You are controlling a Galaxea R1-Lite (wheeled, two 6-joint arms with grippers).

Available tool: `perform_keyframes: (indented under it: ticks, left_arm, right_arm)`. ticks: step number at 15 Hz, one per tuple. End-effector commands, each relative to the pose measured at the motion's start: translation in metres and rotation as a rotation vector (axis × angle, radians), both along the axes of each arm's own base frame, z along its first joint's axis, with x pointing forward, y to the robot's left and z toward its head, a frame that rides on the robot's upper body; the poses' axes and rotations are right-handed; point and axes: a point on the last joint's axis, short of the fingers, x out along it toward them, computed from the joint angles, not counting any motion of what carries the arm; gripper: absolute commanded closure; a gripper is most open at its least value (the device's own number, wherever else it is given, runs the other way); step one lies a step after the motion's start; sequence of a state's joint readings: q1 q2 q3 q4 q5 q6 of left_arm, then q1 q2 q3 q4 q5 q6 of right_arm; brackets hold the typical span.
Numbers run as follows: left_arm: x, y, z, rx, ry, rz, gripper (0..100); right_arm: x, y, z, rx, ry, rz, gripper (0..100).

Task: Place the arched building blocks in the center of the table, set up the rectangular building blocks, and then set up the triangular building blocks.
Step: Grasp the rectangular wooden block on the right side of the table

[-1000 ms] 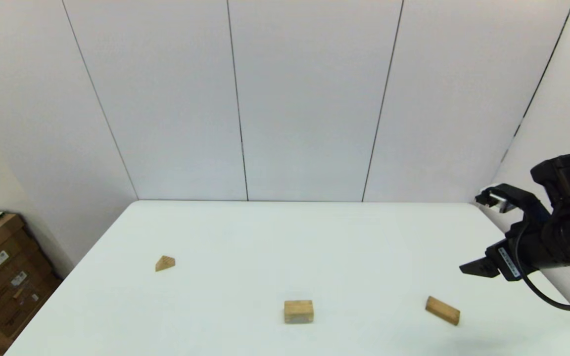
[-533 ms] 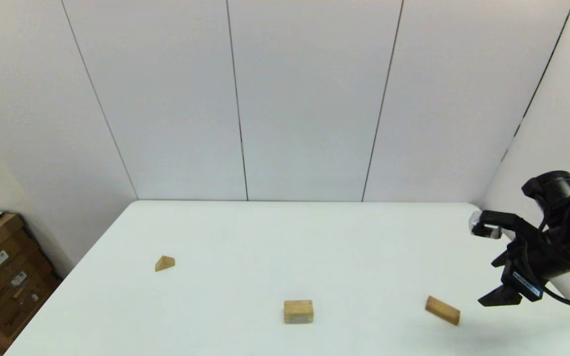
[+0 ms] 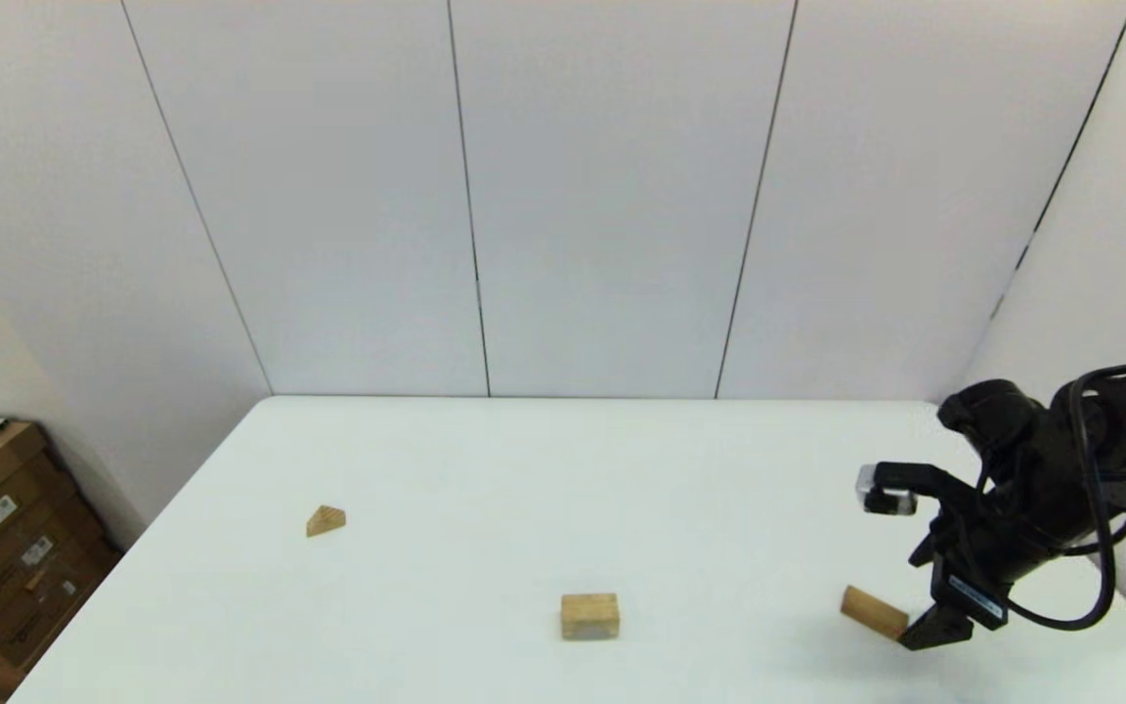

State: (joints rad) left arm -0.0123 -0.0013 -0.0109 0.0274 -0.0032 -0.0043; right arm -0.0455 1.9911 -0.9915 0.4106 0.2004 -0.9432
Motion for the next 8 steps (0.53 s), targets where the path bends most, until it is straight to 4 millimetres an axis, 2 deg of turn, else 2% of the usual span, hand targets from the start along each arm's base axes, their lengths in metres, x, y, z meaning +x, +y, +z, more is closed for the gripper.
perform_keyframes:
  ticks: [1, 4, 8]
  left_arm:
    - [0.0, 0.0, 0.0, 0.0, 0.002, 0.0, 0]
    - [0.0, 0.0, 0.0, 0.0, 0.002, 0.0, 0]
    - [0.0, 0.0, 0.0, 0.0, 0.002, 0.0, 0]
  right_arm:
    - [0.014, 0.014, -0.029, -0.039, -0.029, 0.043, 0]
    - [0.014, 0.019, -0.052, -0.042, -0.024, 0.049, 0]
    - [0.017, 0.018, -0.059, -0.067, -0.035, 0.033, 0]
